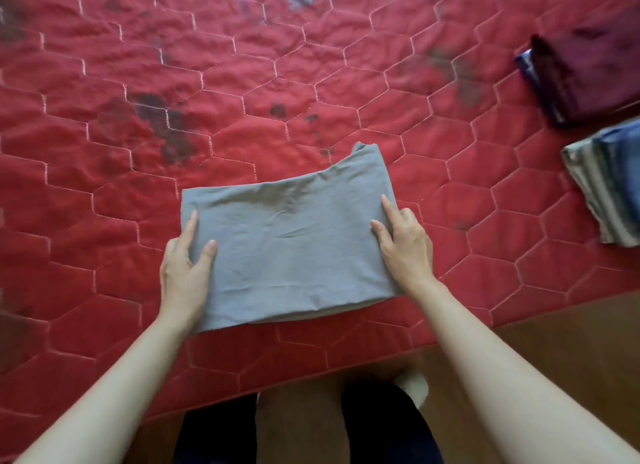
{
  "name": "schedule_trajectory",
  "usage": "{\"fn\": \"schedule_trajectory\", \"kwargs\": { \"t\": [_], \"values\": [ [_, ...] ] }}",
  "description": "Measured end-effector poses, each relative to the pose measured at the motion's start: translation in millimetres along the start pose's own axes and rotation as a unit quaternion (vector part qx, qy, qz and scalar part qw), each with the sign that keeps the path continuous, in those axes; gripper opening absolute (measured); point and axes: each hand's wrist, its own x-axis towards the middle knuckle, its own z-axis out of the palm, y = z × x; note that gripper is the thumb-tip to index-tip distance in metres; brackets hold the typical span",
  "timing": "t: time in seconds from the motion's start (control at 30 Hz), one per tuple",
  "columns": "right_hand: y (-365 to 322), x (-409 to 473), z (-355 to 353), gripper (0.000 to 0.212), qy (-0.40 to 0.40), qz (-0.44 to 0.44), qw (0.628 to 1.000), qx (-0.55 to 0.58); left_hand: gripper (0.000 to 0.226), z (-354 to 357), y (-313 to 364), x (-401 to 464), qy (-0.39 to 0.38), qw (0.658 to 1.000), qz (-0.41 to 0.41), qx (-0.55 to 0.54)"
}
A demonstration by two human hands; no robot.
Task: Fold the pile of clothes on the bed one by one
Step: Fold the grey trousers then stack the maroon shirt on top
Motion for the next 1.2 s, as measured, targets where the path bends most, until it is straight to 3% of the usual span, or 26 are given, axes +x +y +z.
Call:
{"fn": "schedule_trajectory", "kwargs": {
  "t": [0.3,0.53,0.87,1.2],
  "values": [
    [208.6,-2.7,-231.6,0.053,0.111,0.012,0.993,-0.046,0.057,170.9,227.4,-108.3,-0.031,0.992,0.094,-0.072],
    [314.0,24.1,-359.7,0.053,0.179,0.043,0.982,-0.051,0.057,258.5,373.9,-133.0,-0.058,0.979,0.154,-0.118],
    [388.1,185.3,-444.6,0.052,0.201,-0.028,0.978,-0.055,0.056,353.2,507.7,-72.2,0.004,0.981,0.145,-0.130],
    [419.1,331.2,-460.7,0.053,0.153,-0.098,0.980,-0.082,0.056,426.1,552.3,-12.3,0.078,0.987,0.079,-0.114]
  ]
}}
